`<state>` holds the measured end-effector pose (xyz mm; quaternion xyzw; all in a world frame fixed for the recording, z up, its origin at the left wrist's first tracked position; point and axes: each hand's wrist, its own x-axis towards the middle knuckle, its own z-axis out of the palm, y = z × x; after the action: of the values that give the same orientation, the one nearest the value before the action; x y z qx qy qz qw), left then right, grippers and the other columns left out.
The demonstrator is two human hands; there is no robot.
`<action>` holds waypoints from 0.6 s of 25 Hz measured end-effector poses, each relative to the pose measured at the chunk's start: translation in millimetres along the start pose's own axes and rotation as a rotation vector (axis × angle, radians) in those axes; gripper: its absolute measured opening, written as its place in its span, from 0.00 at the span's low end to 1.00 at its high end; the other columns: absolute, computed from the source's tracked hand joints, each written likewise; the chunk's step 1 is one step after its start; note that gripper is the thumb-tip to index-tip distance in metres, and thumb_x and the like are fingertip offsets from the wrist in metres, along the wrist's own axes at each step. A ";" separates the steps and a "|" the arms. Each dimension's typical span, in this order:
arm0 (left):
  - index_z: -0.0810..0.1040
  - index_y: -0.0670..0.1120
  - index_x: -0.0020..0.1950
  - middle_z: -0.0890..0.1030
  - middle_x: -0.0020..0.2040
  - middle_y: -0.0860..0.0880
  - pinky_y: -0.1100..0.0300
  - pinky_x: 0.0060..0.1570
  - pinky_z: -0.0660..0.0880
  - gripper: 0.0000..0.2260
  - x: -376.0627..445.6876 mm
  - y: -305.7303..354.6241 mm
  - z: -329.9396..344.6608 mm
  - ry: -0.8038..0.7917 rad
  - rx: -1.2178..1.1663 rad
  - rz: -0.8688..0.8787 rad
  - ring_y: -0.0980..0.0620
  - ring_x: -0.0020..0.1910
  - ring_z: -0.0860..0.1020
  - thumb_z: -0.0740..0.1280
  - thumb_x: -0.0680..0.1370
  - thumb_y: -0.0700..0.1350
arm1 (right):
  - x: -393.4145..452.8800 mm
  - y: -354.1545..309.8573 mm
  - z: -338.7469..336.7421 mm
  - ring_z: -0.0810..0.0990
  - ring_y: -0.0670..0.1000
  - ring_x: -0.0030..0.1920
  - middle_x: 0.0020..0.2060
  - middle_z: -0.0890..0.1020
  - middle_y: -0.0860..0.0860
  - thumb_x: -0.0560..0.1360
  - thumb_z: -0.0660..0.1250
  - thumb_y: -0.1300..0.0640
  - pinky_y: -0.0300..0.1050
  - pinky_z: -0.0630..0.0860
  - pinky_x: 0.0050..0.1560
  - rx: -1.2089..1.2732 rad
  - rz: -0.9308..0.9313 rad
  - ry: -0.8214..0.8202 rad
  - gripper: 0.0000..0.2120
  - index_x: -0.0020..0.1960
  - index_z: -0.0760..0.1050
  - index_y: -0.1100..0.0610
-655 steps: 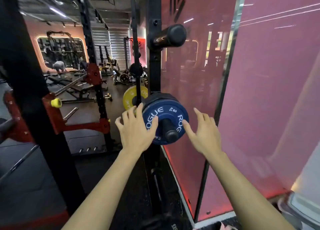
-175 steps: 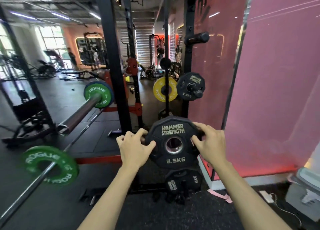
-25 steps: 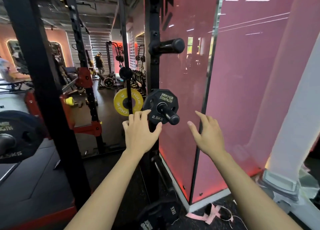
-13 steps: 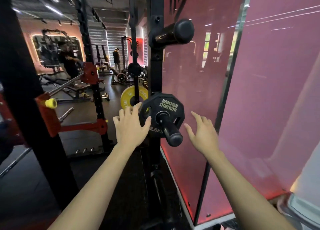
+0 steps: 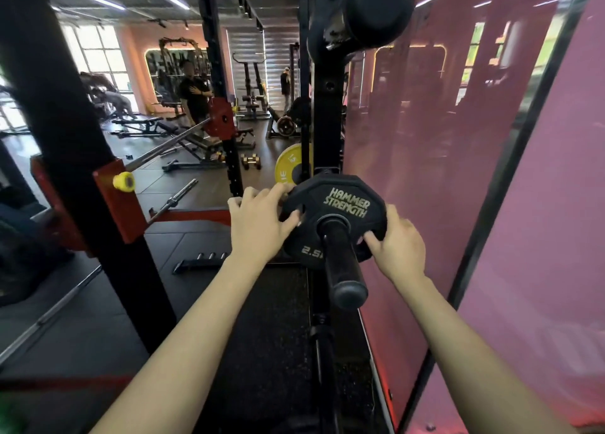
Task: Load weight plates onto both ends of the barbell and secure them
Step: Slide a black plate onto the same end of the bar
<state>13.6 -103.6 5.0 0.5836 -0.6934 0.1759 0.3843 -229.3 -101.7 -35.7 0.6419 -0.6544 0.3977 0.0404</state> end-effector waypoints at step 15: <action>0.80 0.56 0.53 0.69 0.35 0.63 0.57 0.47 0.67 0.22 -84.7 10.8 -62.1 -0.018 -0.453 -0.094 0.52 0.42 0.69 0.62 0.67 0.67 | -104.5 -32.6 -81.3 0.76 0.62 0.45 0.36 0.79 0.51 0.72 0.69 0.55 0.54 0.74 0.45 -0.038 -0.013 0.274 0.18 0.61 0.73 0.51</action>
<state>25.8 -0.7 -15.4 0.5155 -0.6907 -0.0076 0.5071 -220.1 33.8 -23.9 0.5850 -0.6459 0.4689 0.1440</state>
